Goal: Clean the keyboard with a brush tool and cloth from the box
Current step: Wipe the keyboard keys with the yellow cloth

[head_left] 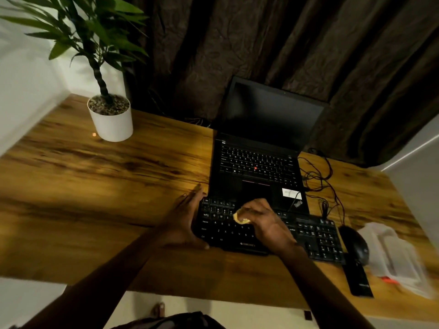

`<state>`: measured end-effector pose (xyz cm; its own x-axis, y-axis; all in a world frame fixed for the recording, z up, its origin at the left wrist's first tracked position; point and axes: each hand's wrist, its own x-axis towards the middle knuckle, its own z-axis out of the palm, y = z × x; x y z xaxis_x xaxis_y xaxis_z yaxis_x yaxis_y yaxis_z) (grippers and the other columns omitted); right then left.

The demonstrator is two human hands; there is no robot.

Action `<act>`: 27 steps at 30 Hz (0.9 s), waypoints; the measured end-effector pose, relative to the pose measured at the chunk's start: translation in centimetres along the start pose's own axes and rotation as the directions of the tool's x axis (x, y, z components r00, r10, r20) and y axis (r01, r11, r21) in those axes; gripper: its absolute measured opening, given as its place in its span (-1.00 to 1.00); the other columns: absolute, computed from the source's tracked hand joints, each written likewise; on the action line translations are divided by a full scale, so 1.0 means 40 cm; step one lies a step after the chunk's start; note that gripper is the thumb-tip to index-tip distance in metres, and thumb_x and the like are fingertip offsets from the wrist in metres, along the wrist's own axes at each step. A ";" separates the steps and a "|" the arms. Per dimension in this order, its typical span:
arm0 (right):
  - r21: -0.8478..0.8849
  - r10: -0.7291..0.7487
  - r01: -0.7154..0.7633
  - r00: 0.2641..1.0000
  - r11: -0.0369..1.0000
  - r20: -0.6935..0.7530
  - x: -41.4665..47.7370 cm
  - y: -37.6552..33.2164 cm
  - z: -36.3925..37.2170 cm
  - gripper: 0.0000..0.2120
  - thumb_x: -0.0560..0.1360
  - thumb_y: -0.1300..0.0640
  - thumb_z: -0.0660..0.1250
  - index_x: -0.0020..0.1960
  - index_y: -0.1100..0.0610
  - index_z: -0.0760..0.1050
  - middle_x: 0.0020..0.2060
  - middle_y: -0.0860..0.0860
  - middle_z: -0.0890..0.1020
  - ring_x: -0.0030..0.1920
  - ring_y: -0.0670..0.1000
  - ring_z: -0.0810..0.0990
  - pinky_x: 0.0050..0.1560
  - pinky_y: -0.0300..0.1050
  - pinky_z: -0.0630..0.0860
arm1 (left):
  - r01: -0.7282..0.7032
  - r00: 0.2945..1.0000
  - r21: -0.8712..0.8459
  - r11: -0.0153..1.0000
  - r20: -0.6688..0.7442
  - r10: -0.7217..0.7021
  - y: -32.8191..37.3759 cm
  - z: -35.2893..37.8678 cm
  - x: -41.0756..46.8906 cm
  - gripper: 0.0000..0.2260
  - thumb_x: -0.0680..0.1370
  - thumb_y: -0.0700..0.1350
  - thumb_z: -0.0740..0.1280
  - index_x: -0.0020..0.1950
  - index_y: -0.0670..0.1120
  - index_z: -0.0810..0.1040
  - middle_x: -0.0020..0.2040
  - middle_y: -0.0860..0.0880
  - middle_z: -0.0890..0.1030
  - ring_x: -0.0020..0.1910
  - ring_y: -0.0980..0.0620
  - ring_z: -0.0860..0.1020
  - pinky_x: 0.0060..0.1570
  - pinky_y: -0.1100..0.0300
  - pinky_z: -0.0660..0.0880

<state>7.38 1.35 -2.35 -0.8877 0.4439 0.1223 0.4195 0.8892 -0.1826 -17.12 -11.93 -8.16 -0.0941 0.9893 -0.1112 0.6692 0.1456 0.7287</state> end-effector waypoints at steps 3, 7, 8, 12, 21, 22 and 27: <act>0.008 -0.029 0.029 0.999 1.000 -0.037 0.010 -0.010 0.012 -0.72 0.50 0.34 0.29 0.08 0.05 0.63 0.15 -0.02 0.56 0.17 0.04 0.45 0.08 -0.11 0.54 | 0.005 1.000 -0.049 0.999 0.005 -0.005 0.017 -0.011 -0.004 0.44 0.05 0.29 0.67 0.63 0.08 -0.25 0.63 0.11 0.06 0.59 0.04 -0.02 0.49 0.19 -0.04; 0.002 -0.063 0.063 0.998 0.998 -0.009 0.048 -0.047 0.045 -0.66 0.47 0.33 0.39 0.13 -0.03 0.59 0.22 -0.06 0.50 0.23 0.00 0.42 0.15 -0.22 0.47 | 0.003 1.000 -0.025 1.000 0.000 -0.003 0.024 -0.012 -0.009 0.44 0.07 0.30 0.66 0.63 0.04 -0.26 0.60 0.15 0.08 0.57 0.09 -0.06 0.50 0.21 -0.12; -0.018 -0.072 0.072 0.997 0.997 0.013 0.047 -0.041 0.046 -0.61 0.46 0.36 0.39 0.14 -0.05 0.58 0.24 -0.07 0.49 0.26 0.00 0.40 0.20 -0.22 0.44 | 0.012 1.000 -0.035 0.999 0.011 -0.011 0.018 -0.011 -0.007 0.45 0.06 0.33 0.65 0.63 0.05 -0.27 0.61 0.15 0.06 0.58 0.08 -0.08 0.51 0.18 -0.13; -0.098 -0.085 0.088 0.996 0.991 0.030 -0.008 0.023 -0.002 -0.49 0.34 0.46 0.38 0.13 -0.04 0.60 0.24 -0.06 0.54 0.30 0.03 0.40 0.32 -0.15 0.39 | 0.015 1.000 -0.015 1.000 0.024 -0.014 0.004 -0.004 0.003 0.45 0.00 0.50 0.55 0.59 0.15 -0.33 0.64 0.11 0.02 0.62 0.01 -0.08 0.59 -0.01 -0.04; -0.105 -0.082 0.090 0.993 0.990 0.079 0.002 0.014 0.000 -0.54 0.38 0.38 0.39 0.17 -0.04 0.61 0.24 -0.04 0.54 0.30 0.05 0.41 0.31 -0.09 0.45 | -0.024 1.000 -0.034 0.999 0.006 0.024 0.010 -0.012 -0.003 0.44 0.02 0.43 0.59 0.62 0.08 -0.26 0.65 0.07 0.02 0.61 0.06 -0.04 0.58 -0.01 0.01; -0.119 -0.085 0.096 0.992 0.988 0.089 -0.003 0.020 -0.007 -0.51 0.36 0.39 0.40 0.17 -0.04 0.61 0.24 -0.05 0.54 0.30 0.05 0.42 0.31 -0.08 0.46 | -0.033 0.999 -0.037 0.999 0.005 0.033 0.009 -0.012 -0.002 0.44 0.03 0.42 0.59 0.62 0.06 -0.25 0.65 0.07 0.02 0.60 0.08 -0.04 0.59 0.00 -0.01; -0.191 0.013 0.009 0.993 0.982 0.113 -0.095 0.092 -0.049 -0.34 0.19 0.43 0.49 0.18 -0.10 0.62 0.22 -0.10 0.56 0.26 0.01 0.38 0.22 0.01 0.55 | -0.054 0.999 -0.026 0.998 -0.004 0.054 0.013 -0.013 0.000 0.44 0.04 0.42 0.59 0.64 -0.01 -0.20 0.64 0.04 0.05 0.60 0.08 -0.02 0.59 0.01 -0.03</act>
<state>12.67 3.13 -1.57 -0.8981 0.4396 0.0089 0.4397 0.8981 0.0081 -17.15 -11.85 -7.45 -0.0606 0.9958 -0.0689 0.6542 0.0918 0.7507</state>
